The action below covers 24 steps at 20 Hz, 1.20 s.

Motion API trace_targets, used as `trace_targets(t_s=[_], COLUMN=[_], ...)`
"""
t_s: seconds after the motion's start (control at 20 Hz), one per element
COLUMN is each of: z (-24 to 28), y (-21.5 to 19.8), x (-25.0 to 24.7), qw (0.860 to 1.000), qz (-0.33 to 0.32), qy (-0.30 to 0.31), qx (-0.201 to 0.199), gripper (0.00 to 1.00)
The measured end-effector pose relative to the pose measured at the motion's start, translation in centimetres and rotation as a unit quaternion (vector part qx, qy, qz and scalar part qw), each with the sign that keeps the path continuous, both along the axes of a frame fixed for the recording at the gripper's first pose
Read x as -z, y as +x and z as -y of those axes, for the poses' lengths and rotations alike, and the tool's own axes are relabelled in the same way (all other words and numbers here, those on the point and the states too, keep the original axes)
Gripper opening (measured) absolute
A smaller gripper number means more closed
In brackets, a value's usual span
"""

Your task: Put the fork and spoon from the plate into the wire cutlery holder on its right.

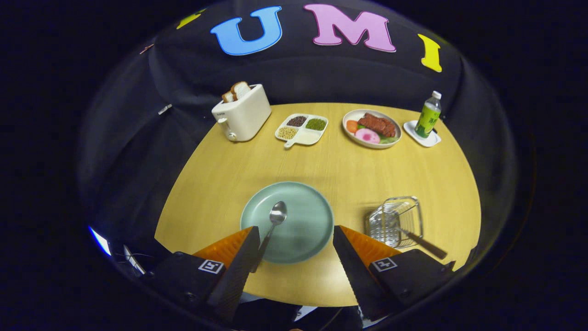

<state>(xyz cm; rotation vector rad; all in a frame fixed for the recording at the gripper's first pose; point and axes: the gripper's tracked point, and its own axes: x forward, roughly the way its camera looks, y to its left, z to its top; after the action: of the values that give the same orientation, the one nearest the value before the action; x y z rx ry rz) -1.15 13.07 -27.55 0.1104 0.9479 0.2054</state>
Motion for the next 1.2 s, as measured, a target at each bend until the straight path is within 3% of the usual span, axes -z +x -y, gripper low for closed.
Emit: trace_targets(t_s=[0.45,0.65,0.85,1.0,1.2], z=[-4.4,-4.6,-4.9,-5.4,-4.8], y=[-0.3,-0.2,-0.8,-1.4,-1.5], x=[8.9,11.0,12.4,13.1,13.7], qw=[0.995,0.991,0.988,0.986,0.982], qz=[-0.093,-0.122,-0.138,-0.150,-0.164], qy=[-0.040,-0.047,-0.065,-0.075,-0.088], qx=[-0.016,0.001,-0.003,-0.021,-0.020], gripper=[0.99,0.93,0.71,0.69,0.35])
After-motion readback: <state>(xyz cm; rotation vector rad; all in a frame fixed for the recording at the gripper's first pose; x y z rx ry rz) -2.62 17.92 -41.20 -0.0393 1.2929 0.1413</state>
